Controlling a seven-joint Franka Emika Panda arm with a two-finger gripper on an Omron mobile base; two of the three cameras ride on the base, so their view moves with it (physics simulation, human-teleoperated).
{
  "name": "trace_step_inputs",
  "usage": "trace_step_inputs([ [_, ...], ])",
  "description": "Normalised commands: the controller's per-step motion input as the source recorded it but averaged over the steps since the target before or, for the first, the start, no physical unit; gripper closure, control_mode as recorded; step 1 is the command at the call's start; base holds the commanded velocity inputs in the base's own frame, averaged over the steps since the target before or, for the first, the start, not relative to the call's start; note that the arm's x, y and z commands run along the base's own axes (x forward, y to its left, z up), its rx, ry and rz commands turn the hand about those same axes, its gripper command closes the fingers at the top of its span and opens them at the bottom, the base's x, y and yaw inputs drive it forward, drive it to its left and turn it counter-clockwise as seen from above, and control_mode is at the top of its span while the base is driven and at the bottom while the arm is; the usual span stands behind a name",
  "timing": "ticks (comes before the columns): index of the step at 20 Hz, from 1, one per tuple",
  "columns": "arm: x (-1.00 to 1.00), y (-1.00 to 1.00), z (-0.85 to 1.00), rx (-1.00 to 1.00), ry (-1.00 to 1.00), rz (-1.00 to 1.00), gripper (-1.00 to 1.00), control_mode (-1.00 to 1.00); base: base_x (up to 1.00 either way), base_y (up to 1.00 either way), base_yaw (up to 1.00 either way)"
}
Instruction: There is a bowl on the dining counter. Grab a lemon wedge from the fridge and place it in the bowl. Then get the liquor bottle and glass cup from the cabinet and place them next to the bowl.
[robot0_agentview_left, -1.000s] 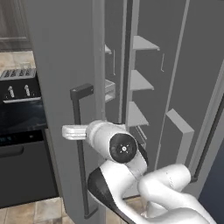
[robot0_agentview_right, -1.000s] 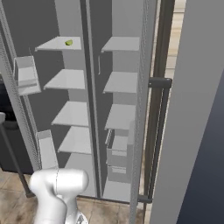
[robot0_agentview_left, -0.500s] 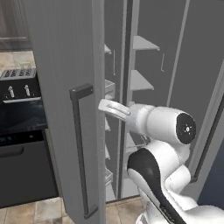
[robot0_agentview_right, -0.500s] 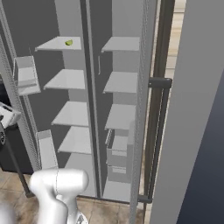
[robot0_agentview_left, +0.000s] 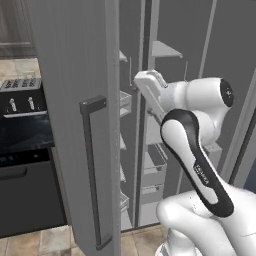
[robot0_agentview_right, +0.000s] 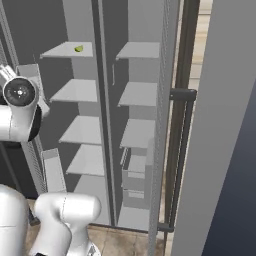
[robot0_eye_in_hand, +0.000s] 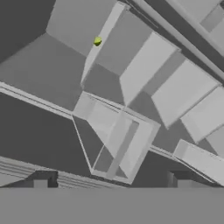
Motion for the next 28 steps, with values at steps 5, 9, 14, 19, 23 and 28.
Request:
trace_step_inputs([
  [5, 0.98, -0.07, 0.08, 0.24, 0.33, 0.01, -1.00, -1.00, 0.00, 0.00, 0.00],
  [9, 0.94, 0.00, -0.01, 0.21, 0.21, 0.10, -1.00, -1.00, 0.00, 0.00, 0.00],
  [14, 0.77, 0.13, 0.00, 0.17, 0.08, 0.13, -1.00, -1.00, 0.00, 0.00, 0.00],
  [19, 0.39, 0.40, 0.00, 0.04, 0.05, 0.15, -1.00, -1.00, 0.00, 0.00, 0.00],
  [23, 0.01, 0.64, 0.00, -0.01, 0.00, 0.18, -1.00, -1.00, 0.00, 0.00, 0.00],
  [28, -0.12, 0.72, 0.01, -0.06, 0.00, 0.16, -1.00, -1.00, 0.00, 0.00, 0.00],
])
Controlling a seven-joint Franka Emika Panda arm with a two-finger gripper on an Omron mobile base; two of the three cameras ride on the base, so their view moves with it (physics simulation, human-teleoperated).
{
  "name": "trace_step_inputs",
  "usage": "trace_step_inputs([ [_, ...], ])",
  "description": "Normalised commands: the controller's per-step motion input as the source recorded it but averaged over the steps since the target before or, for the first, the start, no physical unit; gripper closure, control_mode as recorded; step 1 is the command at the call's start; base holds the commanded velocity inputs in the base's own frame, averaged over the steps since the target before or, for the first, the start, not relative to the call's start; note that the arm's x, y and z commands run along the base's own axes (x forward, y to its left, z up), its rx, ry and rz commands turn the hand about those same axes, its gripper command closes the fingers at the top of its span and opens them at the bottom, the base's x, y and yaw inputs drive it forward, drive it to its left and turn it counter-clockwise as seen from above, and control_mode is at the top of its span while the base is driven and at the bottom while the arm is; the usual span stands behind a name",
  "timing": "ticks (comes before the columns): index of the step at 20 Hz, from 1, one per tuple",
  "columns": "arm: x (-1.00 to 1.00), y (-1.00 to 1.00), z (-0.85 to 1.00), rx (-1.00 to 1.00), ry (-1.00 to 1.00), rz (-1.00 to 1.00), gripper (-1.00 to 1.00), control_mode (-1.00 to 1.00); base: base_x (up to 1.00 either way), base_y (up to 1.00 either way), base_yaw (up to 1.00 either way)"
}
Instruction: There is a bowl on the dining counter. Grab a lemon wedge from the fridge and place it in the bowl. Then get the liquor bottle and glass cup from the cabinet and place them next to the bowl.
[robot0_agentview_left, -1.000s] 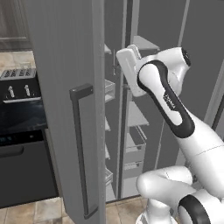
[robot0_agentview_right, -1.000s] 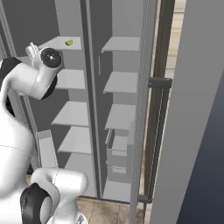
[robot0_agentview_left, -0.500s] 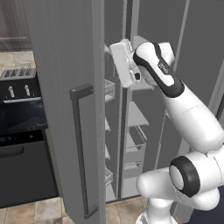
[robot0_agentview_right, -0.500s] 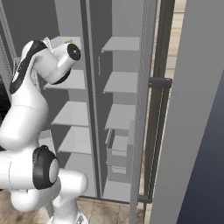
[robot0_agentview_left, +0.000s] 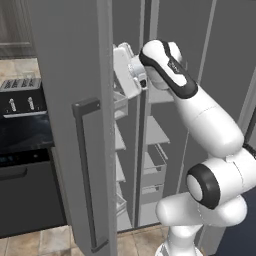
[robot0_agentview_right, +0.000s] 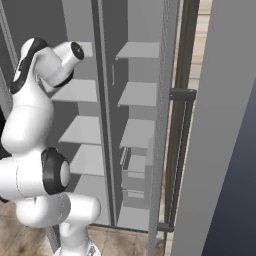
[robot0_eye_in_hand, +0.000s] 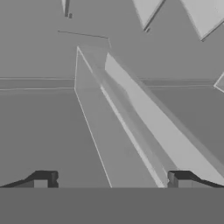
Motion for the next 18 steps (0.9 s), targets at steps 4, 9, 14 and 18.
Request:
trace_step_inputs([
  [4, -0.27, 0.74, 0.02, -0.07, 0.00, 0.14, -1.00, -1.00, 0.00, 0.00, 0.00],
  [9, -0.40, 0.78, 0.01, -0.04, 0.00, 0.13, -1.00, -1.00, 0.00, 0.00, 0.00],
  [14, -0.39, 0.79, 0.00, 0.00, -0.02, 0.10, -1.00, -1.00, 0.00, 0.00, 0.00],
  [18, -0.42, 0.61, 0.00, 0.00, -0.10, 0.02, -1.00, -1.00, 0.00, 0.00, 0.00],
])
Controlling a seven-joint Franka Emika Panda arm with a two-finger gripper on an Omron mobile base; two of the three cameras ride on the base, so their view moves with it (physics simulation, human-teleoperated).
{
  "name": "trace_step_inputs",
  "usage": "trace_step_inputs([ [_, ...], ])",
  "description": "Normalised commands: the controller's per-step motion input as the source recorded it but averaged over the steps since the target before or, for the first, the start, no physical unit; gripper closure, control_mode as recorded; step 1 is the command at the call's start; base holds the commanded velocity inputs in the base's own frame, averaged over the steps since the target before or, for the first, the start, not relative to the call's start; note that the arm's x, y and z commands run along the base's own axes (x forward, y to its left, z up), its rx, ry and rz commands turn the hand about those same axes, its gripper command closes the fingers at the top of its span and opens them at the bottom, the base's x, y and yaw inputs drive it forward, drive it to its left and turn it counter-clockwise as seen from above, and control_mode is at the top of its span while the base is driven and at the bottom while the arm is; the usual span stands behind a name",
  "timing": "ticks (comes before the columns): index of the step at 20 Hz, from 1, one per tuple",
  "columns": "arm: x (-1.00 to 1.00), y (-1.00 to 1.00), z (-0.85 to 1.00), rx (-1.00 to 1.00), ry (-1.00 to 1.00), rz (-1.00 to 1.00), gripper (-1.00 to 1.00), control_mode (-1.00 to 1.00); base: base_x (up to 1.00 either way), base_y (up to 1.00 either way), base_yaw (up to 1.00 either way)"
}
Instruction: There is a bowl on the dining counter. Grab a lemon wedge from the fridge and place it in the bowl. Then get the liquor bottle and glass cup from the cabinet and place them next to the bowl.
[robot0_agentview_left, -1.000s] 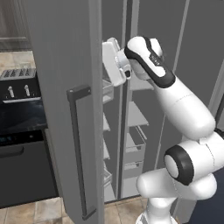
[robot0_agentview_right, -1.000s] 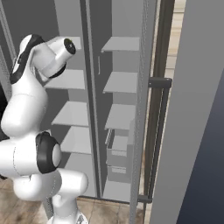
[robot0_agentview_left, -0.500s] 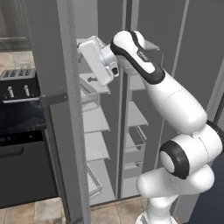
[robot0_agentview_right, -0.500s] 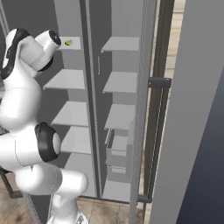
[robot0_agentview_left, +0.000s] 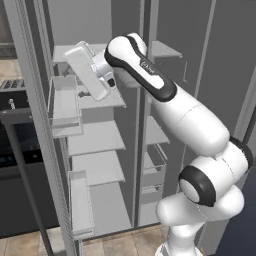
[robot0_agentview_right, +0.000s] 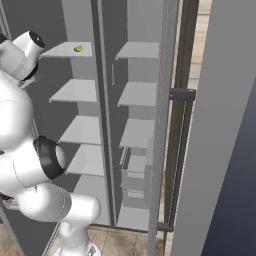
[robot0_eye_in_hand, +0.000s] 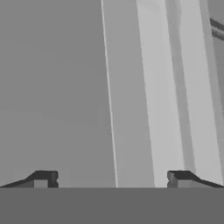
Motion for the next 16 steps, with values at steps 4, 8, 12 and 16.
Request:
trace_step_inputs([
  [4, -0.51, -0.02, 0.00, 0.00, -0.23, -0.03, -1.00, -1.00, 0.00, 0.00, 0.00],
  [8, -0.47, -0.46, 0.00, 0.00, -0.33, -0.07, -1.00, -1.00, 0.00, 0.00, 0.00],
  [12, -0.42, -0.77, 0.00, 0.06, -0.33, -0.10, -1.00, -1.00, 0.00, 0.00, 0.00],
  [16, -0.26, -0.95, 0.00, 0.04, -0.28, -0.07, -1.00, -1.00, 0.00, 0.00, 0.00],
])
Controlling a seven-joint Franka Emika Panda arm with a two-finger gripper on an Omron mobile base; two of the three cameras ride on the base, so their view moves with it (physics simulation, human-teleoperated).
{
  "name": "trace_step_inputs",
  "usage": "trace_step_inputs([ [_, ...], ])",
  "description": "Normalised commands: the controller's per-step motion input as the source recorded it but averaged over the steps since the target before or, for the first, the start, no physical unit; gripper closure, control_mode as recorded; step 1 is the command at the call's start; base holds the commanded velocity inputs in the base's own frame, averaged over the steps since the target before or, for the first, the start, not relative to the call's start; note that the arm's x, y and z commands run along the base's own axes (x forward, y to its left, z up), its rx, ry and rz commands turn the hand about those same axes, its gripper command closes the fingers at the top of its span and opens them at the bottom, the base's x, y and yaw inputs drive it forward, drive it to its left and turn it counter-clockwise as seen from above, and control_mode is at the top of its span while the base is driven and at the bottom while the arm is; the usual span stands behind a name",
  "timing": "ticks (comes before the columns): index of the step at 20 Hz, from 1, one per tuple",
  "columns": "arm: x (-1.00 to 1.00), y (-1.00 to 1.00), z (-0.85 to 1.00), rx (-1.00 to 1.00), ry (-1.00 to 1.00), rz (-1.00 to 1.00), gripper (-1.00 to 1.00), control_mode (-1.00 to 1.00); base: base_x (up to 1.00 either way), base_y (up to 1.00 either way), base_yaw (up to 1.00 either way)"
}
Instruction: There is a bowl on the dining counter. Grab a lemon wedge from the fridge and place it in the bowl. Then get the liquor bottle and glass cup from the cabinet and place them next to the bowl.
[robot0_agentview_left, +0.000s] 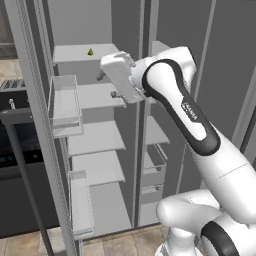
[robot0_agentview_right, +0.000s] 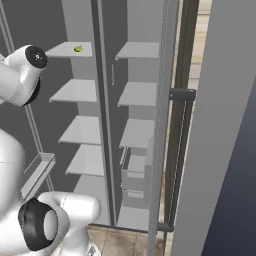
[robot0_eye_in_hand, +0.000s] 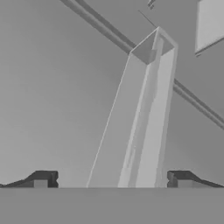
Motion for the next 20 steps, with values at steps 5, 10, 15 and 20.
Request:
trace_step_inputs([
  [5, -0.17, -0.65, -0.17, -0.11, -0.18, -0.03, -1.00, -1.00, 0.00, 0.00, 0.00],
  [10, -0.11, -0.52, -0.39, -0.39, -0.01, 0.05, -1.00, -1.00, 0.00, 0.00, 0.00],
  [15, -0.51, -0.82, -0.11, -0.29, 0.00, -0.02, -1.00, -1.00, 0.00, 0.00, 0.00],
  [20, -0.69, -0.80, -0.10, -0.27, -0.01, -0.01, -1.00, -1.00, 0.00, 0.00, 0.00],
])
